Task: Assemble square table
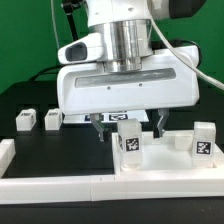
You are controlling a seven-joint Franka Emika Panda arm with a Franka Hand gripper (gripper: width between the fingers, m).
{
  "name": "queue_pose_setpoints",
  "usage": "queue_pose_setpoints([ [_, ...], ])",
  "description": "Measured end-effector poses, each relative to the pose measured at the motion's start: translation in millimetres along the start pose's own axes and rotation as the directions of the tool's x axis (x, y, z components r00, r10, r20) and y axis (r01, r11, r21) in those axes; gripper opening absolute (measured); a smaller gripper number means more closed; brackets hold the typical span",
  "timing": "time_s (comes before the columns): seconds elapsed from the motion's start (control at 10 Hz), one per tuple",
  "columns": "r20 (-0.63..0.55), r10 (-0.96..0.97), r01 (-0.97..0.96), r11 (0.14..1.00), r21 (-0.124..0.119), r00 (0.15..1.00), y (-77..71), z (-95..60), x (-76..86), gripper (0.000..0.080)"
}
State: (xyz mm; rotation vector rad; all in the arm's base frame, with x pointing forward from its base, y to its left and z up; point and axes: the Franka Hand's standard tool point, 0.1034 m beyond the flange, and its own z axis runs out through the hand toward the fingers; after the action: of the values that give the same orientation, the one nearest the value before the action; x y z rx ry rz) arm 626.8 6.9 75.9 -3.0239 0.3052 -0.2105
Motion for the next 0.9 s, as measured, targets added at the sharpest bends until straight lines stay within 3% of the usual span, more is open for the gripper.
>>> queue_pose_setpoints([
  [0.1, 0.0, 0.022, -0.022, 1.0, 0.0, 1.0, 0.0, 0.0, 0.0, 0.0551],
  [0.2, 0.0, 0.026, -0.026, 1.0, 0.0, 1.0, 0.1, 0.3, -0.2, 0.0551],
  [0.3, 0.001, 0.082, -0.082, 0.997, 0.001, 0.997, -0.2, 0.7, -0.4, 0.0369],
  [0.4, 0.001, 0.164, -0.164, 0.986, -0.002, 0.986, 2.5, 0.9, -0.3, 0.0294],
  [0.7, 0.004, 0.363, -0.363, 0.932, 0.0, 0.932, 4.7, 1.5, -0.2, 0.0294],
  [0.8, 0.018, 0.503, -0.503, 0.864, -0.009, 0.864, 5.6, 1.7, 0.6, 0.0294],
  [0.9, 0.031, 0.671, -0.671, 0.742, -0.011, 0.741, 7.6, 2.5, -0.1, 0.0294],
])
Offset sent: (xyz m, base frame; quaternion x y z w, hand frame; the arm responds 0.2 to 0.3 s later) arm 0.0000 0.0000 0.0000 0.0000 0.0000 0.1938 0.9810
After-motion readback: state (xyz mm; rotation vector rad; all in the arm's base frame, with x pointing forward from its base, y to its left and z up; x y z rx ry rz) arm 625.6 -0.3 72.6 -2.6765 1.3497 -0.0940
